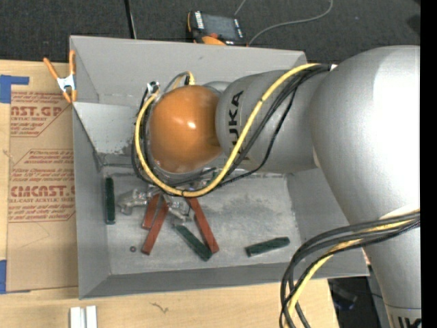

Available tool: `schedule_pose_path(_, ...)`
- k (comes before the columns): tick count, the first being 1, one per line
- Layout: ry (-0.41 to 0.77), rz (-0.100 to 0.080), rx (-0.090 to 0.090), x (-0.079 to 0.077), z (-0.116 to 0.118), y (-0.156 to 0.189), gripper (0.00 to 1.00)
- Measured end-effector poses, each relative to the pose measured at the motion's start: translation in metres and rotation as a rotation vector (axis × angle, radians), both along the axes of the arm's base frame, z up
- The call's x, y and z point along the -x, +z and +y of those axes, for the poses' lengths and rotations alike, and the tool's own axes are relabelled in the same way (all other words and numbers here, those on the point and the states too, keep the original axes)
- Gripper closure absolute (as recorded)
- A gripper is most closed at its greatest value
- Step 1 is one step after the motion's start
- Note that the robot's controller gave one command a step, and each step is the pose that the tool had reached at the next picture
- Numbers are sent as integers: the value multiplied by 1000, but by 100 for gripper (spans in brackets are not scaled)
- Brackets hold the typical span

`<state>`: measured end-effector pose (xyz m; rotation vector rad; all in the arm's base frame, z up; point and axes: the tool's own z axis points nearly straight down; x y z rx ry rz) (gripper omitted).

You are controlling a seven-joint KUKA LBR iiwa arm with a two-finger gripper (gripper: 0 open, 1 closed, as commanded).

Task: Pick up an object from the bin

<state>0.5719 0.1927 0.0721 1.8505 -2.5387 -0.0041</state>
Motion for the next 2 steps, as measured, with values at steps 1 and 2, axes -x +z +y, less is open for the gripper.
schedule_pose_path(1, -3, -2, -1, -1, 0, 3, 100)
schedule_pose_path(2, -4, -11, -2, 5, -11, 129, 100)
